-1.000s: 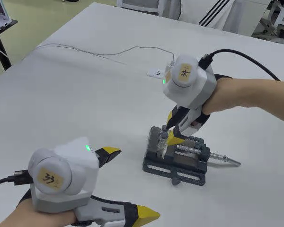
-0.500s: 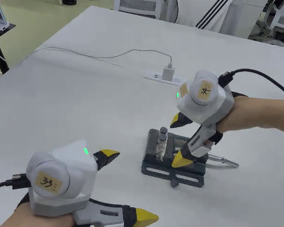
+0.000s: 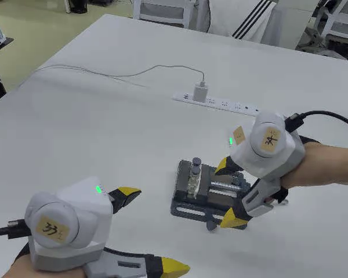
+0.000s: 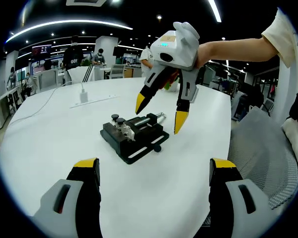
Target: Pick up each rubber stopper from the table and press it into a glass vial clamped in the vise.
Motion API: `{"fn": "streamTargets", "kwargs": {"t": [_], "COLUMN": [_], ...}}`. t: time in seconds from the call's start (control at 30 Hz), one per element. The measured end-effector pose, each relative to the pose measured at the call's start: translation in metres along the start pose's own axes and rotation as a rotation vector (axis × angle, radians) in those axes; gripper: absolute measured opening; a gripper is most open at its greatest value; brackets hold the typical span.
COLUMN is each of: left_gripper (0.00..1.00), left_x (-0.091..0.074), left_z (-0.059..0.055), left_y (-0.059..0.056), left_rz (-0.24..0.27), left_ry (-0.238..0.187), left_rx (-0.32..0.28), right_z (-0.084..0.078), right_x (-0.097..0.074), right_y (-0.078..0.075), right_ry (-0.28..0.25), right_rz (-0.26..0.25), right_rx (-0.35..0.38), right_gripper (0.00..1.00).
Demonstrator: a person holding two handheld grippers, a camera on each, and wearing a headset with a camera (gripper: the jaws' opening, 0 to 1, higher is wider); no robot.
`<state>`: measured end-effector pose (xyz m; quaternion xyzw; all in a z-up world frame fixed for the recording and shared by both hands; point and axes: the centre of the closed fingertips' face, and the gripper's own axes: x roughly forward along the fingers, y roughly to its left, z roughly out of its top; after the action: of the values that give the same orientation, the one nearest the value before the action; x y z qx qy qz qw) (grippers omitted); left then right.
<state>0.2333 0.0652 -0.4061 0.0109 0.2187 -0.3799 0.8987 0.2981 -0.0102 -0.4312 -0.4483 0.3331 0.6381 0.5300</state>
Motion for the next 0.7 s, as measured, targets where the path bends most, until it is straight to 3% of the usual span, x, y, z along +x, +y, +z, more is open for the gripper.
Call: {"fn": "streamTargets", "kwargs": {"t": [0.43,0.7], "left_gripper": [0.89,0.86], "left_x": [0.004,0.020], "left_z": [-0.003,-0.006], "left_y": [-0.005,-0.013], "left_rz": [-0.006,-0.040], "left_ry": [0.007,0.037], "left_rx": [0.012,0.050], "right_z": [-0.011,-0.019], "right_x": [0.006,0.000], "right_y": [0.014,0.019], "right_ry": [-0.009,-0.033], "right_rz": [0.008,-0.005], "right_rx": [0.042,0.080], "right_gripper": [0.54,0.55]}}
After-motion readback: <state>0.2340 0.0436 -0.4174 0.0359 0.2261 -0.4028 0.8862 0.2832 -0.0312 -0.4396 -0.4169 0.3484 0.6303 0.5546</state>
